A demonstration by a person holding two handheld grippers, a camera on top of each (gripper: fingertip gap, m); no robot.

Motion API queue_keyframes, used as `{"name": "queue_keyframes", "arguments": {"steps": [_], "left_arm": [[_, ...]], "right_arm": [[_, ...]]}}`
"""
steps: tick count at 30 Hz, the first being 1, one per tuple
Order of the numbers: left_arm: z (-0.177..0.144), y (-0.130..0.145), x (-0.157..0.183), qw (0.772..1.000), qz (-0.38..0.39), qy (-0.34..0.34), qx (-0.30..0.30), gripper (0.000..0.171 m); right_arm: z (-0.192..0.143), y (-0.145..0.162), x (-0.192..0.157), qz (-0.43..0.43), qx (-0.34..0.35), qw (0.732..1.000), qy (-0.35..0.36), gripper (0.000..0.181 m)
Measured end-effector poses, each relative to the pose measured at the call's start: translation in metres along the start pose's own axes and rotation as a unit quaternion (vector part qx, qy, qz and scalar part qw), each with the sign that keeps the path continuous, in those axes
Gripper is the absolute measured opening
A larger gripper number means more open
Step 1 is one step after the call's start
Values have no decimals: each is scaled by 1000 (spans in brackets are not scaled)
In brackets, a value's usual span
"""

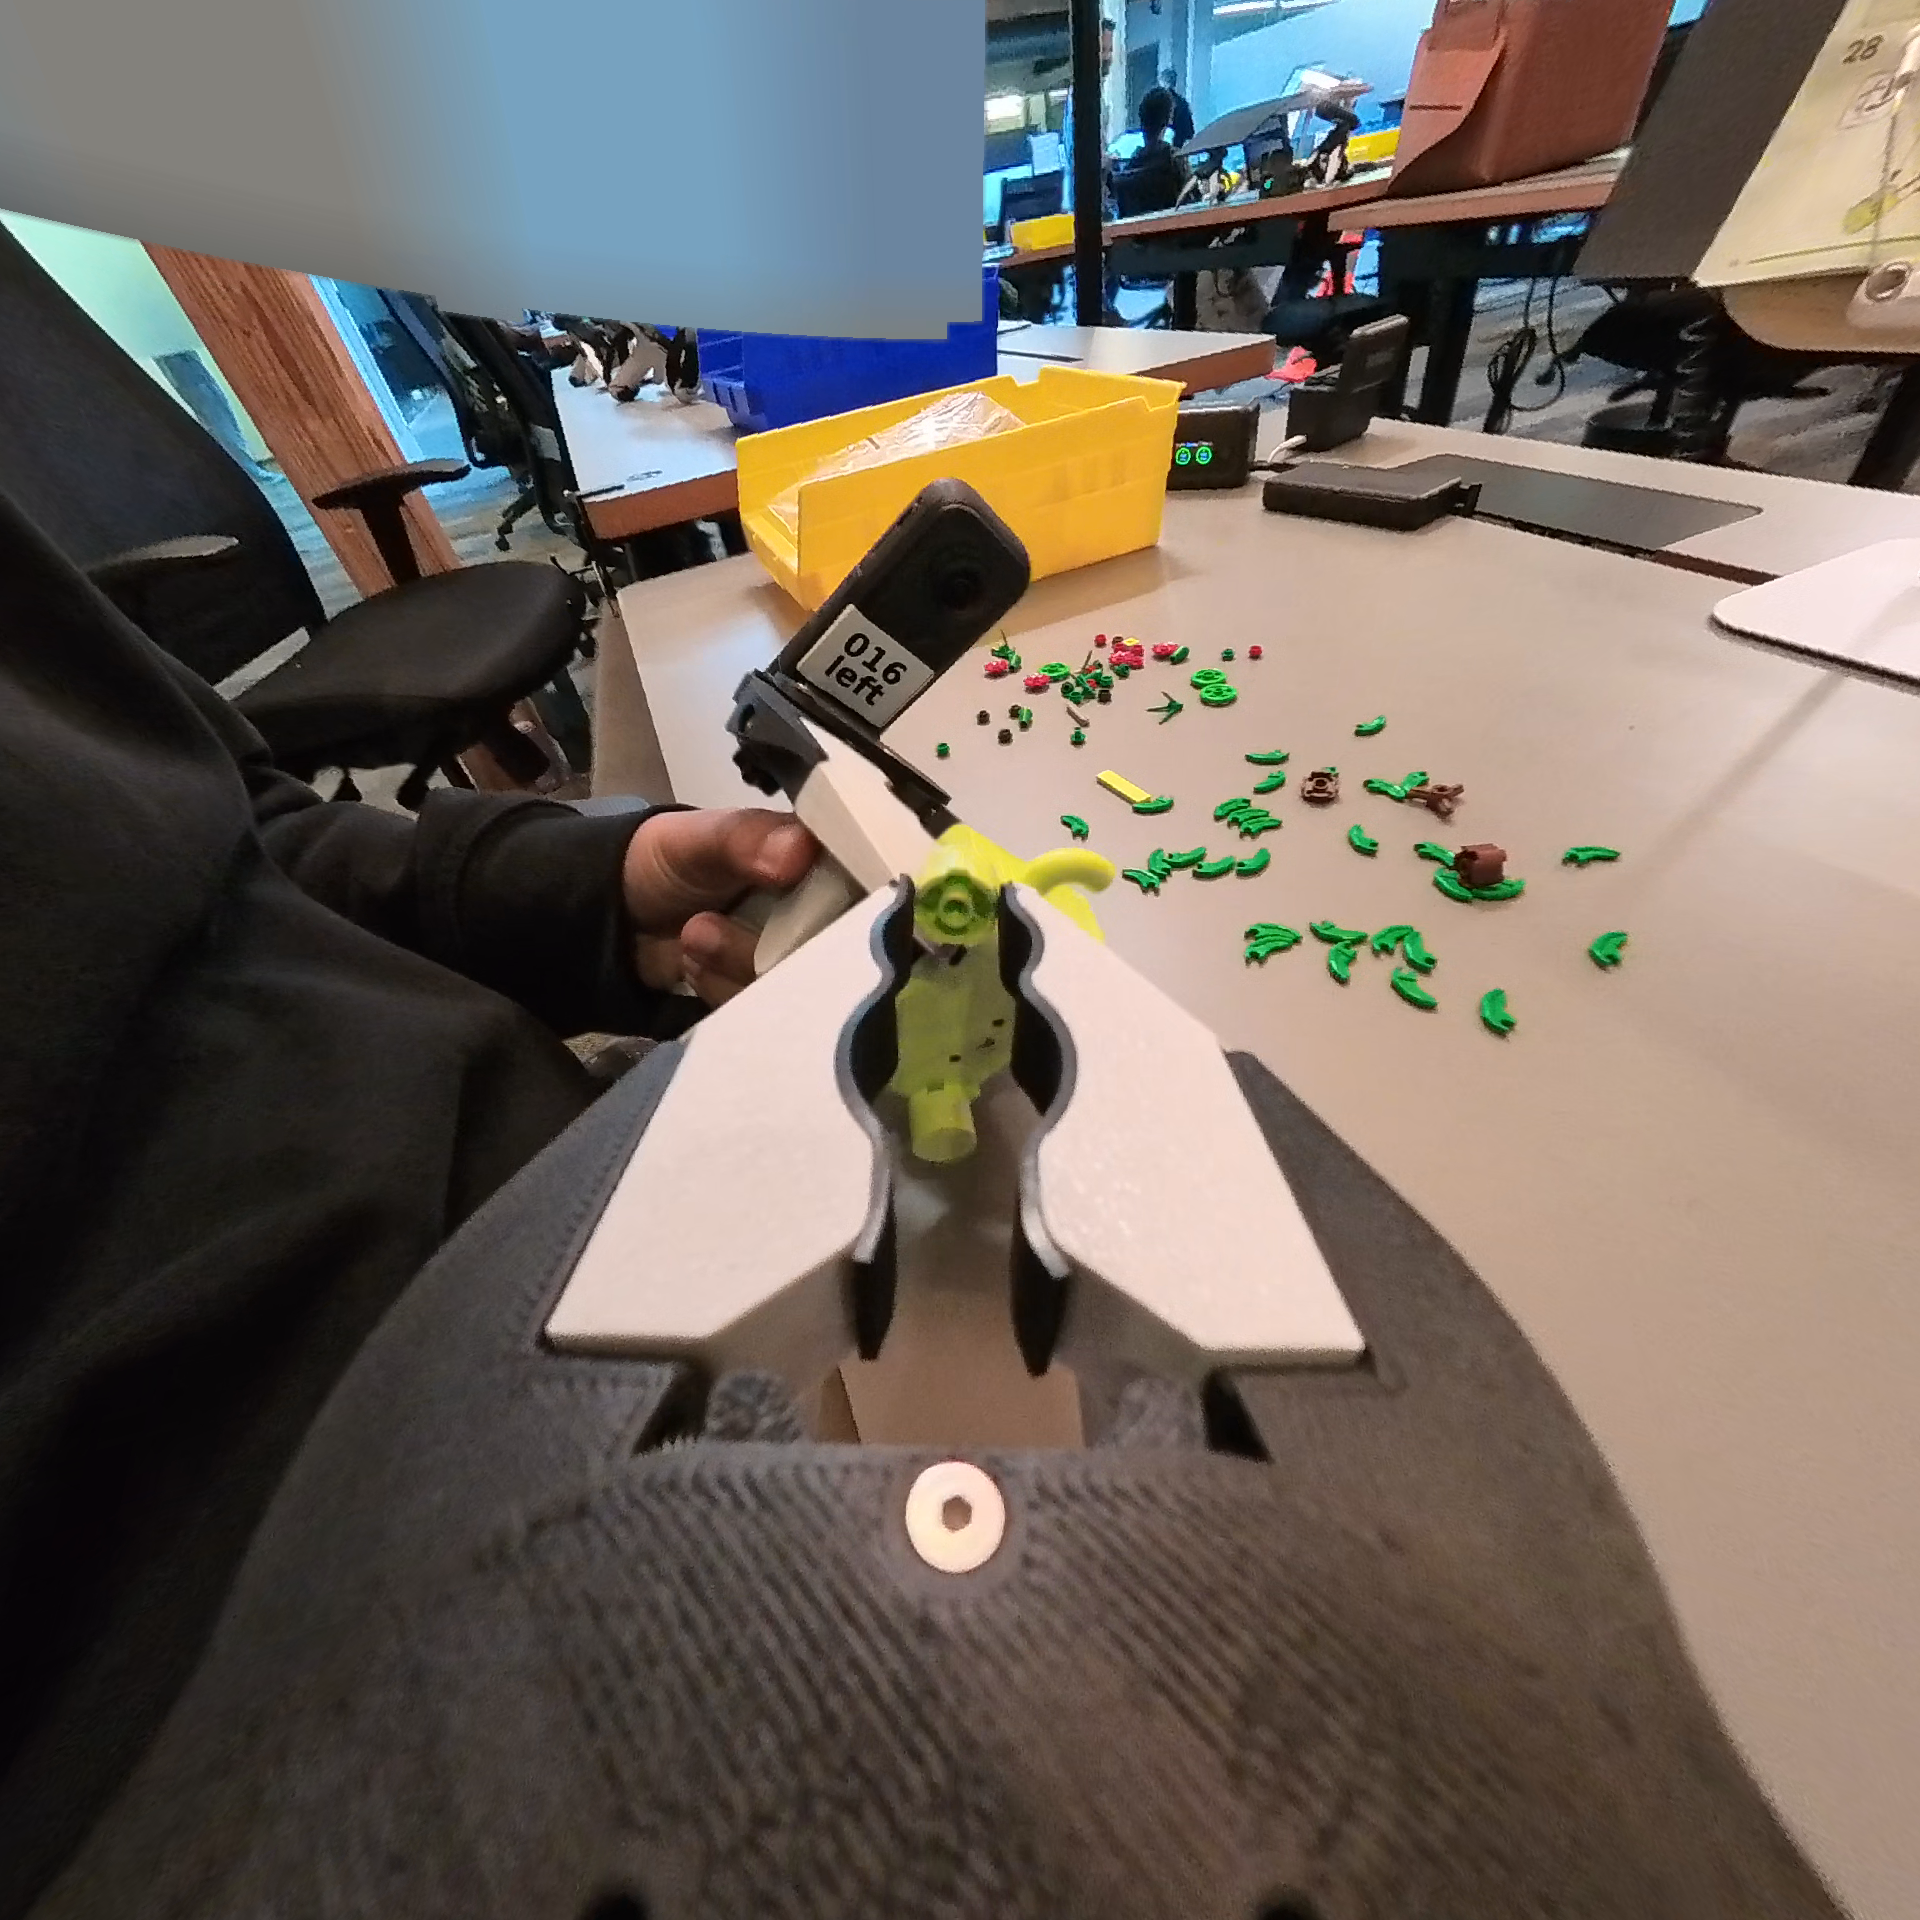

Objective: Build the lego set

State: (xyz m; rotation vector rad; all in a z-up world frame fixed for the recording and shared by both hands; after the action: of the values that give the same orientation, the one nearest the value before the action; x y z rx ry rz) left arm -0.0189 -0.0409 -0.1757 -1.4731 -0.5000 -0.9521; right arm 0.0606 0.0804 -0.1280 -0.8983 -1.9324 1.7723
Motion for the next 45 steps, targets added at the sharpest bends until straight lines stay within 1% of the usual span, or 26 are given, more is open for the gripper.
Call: {"name": "queue_keyframes", "arguments": {"steps": [3, 6, 9, 11, 13, 16, 17, 20, 25, 31, 34, 36, 38, 40, 42, 45], "left_arm": [[-2, -2, 0, 1000, -10, 11, 10, 44], [-2, -2, -1, 1000, -2, -2, 8, 44], [-2, -2, 0, 1000, 2, -1, 10, 44], [-3, -2, -1, 1000, 8, -12, 10, 44], [-4, -4, -3, 999, 15, -29, 14, 44], [-10, -9, -5, 999, 20, -37, 28, 44], [-12, -10, -5, 999, 19, -39, 32, 44], [-16, -13, -7, 998, 19, -43, 41, 44], [-17, -14, -7, 998, 15, -41, 42, 45], [-17, -14, -7, 998, 14, -39, 42, 44], [-18, -14, -8, 998, 13, -39, 43, 44], [-17, -14, -8, 998, 12, -38, 42, 45], [-16, -13, -8, 999, 10, -37, 39, 45], [-16, -12, -8, 999, 10, -35, 38, 45], [-16, -12, -7, 999, 10, -36, 37, 45], [-16, -12, -8, 999, 9, -34, 37, 45]], "right_arm": [[0, 4, 1, 1, -8, 1000, 1, 14], [0, 5, 2, -1, -19, 1000, 7, 14], [1, 10, 5, -17, -54, 998, 25, 14], [0, 15, 8, -25, -78, 996, 38, 14], [-1, 28, 17, -17, -125, 990, 63, 14], [-5, 60, 33, 23, -235, 967, 99, 14], [-5, 68, 36, 30, -258, 960, 105, 14], [-7, 72, 36, 29, -261, 958, 113, 14], [-11, 73, 33, 2, -279, 953, 118, 15], [-19, 71, 32, -6, -305, 944, 125, 31], [-24, 63, 32, -16, -313, 940, 135, 33], [-28, 58, 34, 2, -327, 934, 145, 32], [-28, 58, 36, 45, -348, 926, 143, 31], [-25, 56, 35, 70, -342, 928, 132, 29], [-21, 53, 33, 76, -343, 928, 121, 26], [-15, 53, 32, 61, -358, 923, 123, 26]]}}
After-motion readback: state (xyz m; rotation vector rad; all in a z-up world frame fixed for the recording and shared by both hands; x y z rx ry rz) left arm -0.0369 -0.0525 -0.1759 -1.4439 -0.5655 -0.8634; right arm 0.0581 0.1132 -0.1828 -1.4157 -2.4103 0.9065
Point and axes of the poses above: each gripper's, where its closed fingertips meet, z out along the fingers, y out of its underside, x = y × z across the jaws, the point moved 8 cm from there along -z, back along the fingers, and after that the axes turned 1 degree about x, right-handed, at the moved point
